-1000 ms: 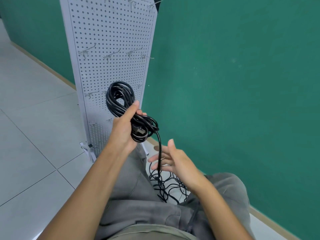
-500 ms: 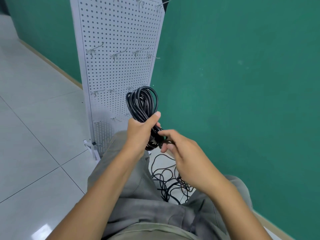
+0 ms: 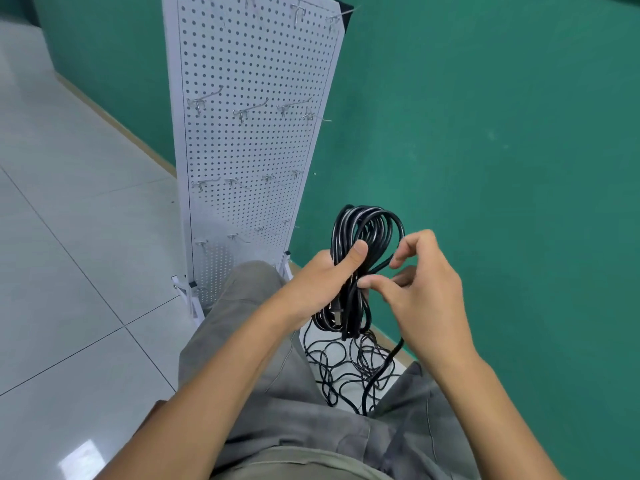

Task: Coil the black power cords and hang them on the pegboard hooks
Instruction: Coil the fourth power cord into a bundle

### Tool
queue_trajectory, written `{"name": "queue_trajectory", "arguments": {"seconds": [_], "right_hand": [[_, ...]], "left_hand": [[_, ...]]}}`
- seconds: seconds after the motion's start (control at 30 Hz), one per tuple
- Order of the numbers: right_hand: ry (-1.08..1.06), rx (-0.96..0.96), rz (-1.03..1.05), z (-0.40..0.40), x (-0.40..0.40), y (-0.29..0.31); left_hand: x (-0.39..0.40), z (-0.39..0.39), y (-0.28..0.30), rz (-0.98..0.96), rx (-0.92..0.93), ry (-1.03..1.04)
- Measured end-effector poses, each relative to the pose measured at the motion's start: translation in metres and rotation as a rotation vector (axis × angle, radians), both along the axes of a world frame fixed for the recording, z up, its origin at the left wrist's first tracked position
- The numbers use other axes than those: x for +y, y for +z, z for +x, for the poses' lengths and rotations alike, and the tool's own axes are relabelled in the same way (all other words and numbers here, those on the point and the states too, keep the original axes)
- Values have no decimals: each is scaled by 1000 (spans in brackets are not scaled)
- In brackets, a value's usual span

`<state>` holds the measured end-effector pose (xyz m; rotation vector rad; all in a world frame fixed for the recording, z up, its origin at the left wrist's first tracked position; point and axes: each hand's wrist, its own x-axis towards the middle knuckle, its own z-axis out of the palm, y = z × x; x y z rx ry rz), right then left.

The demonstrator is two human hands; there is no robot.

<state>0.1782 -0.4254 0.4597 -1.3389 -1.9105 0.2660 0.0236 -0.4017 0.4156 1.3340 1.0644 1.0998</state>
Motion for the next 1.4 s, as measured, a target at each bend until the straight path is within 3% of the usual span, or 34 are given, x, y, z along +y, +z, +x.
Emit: {"name": "queue_trajectory", "arguments": {"seconds": [0.13,0.27,0.47,0.67,0.73,0.87,1.03,1.13,1.3,1.4], "right_hand": [[-38,178,-43,2,4,-5],[61,327,-126,3,13,-16],[199,547,-360,8,20,-48],[275,455,-538,21,7,-84],[240,542,-507,19,4,-86],[181,604,-325,11,8,-55],[225,429,-143,2,11,0],[272,423,-128,-2,13,22],[285,586,-202,-10,17,36],[193,519,-178,-9,19,39]], "left_hand": [[1,-11,-2,-68,-155,-234],[0,-10,-5,-108,-302,-279],[4,-9,-9,-118,-398,-163],[9,-6,-10,-128,-543,41],[12,-11,-10,-154,-601,110],[17,-24,-10,-150,-513,229],[17,-25,-12,-141,-385,234],[13,-16,-13,-136,-356,170],[2,-1,-9,-111,-340,0],[-2,5,-6,-96,-347,-80]]}}
